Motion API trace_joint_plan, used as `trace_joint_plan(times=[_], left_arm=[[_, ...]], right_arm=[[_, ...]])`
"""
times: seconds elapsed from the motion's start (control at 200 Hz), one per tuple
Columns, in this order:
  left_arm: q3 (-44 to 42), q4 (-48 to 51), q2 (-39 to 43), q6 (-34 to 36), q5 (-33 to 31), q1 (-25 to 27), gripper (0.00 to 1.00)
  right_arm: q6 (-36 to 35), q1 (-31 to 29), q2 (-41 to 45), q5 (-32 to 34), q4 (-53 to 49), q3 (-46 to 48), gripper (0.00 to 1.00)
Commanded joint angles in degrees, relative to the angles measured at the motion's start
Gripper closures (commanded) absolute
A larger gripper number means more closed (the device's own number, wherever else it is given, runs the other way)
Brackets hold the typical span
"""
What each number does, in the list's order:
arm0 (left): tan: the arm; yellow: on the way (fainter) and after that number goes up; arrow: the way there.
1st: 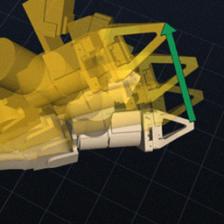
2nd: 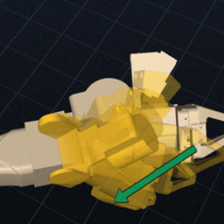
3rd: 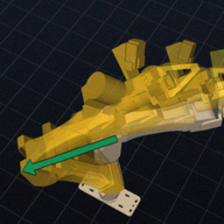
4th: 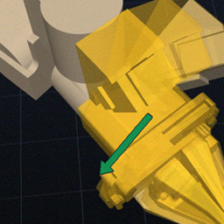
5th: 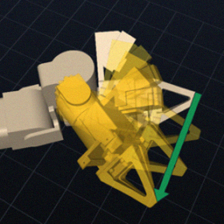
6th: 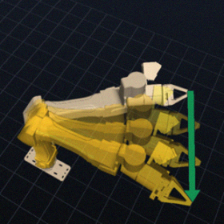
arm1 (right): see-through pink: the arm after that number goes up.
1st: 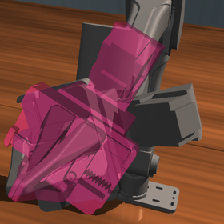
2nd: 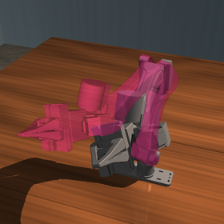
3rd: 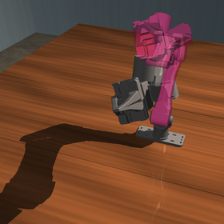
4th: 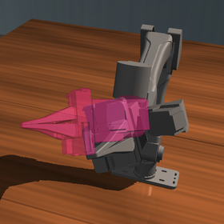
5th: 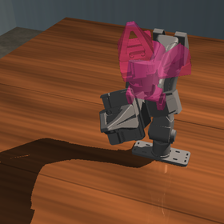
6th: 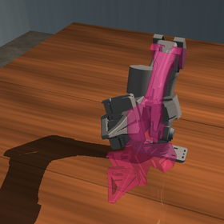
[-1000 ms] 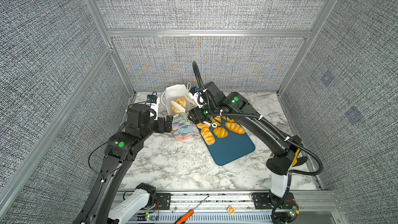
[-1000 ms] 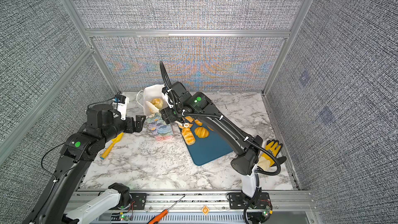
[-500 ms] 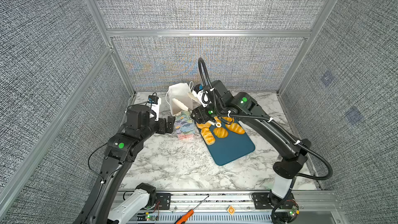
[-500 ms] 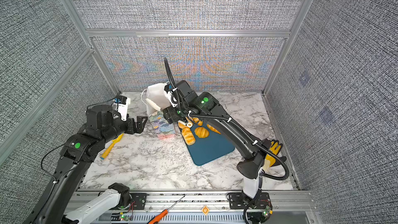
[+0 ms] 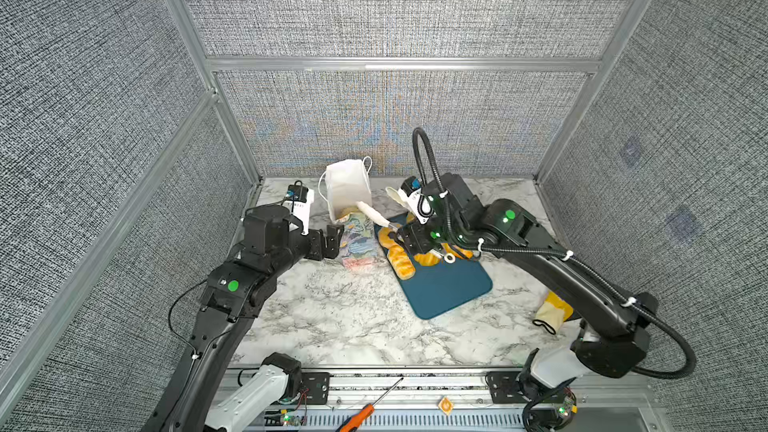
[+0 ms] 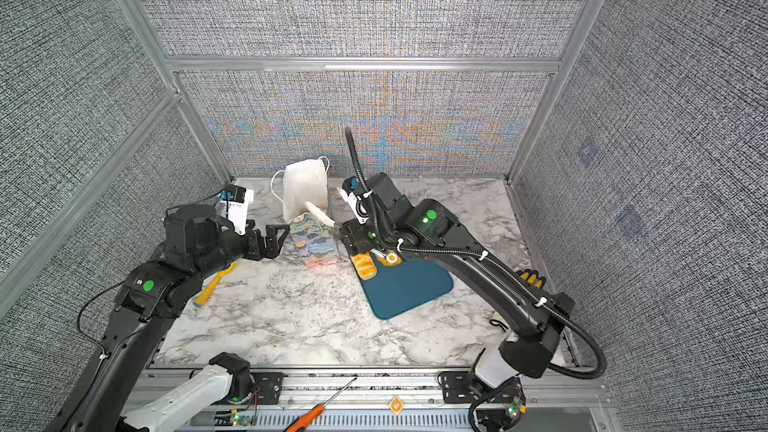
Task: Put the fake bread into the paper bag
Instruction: 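Move empty tongs back over the tray with right gripper while left gripper draws back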
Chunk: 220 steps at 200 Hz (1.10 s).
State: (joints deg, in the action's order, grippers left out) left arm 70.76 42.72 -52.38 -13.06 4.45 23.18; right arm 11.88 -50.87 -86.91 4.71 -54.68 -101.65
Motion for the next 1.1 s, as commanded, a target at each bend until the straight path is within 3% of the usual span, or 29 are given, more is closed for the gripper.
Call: trace_joint_plan(times=[0.0,0.485,1.096], left_arm=[[-0.81,-3.43,0.34,-1.66,-1.09,1.58,0.01],[-4.81,-6.08,-0.45,-6.04,-7.28,13.11,0.01],[-10.23,-11.08,-2.22,-13.23,-13.67,22.85,0.01]], right_arm=[[2.55,0.03,2.95,2.41,1.08,4.49,0.21],[10.15,-0.1,8.83,4.61,-2.91,22.23,0.21],[15.13,-1.05,0.58,2.63,2.61,33.84,0.21]])
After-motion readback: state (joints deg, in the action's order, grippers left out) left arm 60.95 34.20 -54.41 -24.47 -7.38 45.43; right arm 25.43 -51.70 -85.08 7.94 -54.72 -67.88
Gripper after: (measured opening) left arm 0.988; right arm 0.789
